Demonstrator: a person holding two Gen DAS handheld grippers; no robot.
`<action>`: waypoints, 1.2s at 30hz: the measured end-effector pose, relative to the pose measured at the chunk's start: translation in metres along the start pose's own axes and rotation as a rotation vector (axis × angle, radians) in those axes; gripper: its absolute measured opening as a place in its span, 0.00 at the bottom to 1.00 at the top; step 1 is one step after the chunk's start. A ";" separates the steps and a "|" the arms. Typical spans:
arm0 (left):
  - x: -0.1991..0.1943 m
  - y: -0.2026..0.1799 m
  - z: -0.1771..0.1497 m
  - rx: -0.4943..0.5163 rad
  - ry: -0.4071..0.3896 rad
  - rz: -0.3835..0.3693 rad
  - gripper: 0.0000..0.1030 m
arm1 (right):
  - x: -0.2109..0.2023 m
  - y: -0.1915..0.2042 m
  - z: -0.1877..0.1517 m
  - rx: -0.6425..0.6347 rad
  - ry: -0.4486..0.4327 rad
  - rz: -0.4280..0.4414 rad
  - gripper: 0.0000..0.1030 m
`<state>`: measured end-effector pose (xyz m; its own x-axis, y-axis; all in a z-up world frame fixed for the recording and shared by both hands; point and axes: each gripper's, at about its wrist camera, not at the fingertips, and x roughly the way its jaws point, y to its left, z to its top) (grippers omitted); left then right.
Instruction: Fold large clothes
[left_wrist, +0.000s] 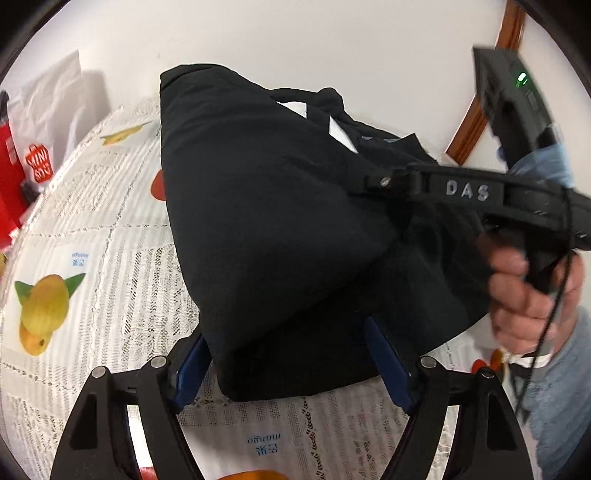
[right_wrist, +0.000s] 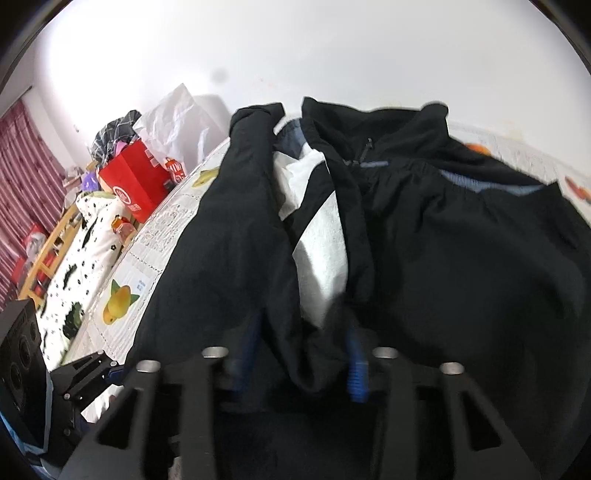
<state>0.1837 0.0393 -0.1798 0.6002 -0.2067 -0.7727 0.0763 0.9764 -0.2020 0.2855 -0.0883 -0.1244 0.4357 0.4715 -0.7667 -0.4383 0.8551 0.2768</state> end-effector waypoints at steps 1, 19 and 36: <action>0.000 -0.001 0.000 0.006 -0.002 0.008 0.77 | -0.004 0.002 0.000 -0.016 -0.015 0.000 0.15; 0.009 -0.024 0.006 0.050 0.027 0.072 0.77 | -0.154 -0.071 -0.073 0.167 -0.422 -0.078 0.08; 0.000 -0.040 -0.002 0.083 0.011 0.051 0.74 | -0.141 -0.121 -0.125 0.284 -0.224 -0.198 0.45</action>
<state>0.1787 0.0005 -0.1733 0.5965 -0.1571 -0.7871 0.1120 0.9873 -0.1123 0.1790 -0.2851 -0.1222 0.6641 0.3003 -0.6847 -0.1084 0.9448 0.3093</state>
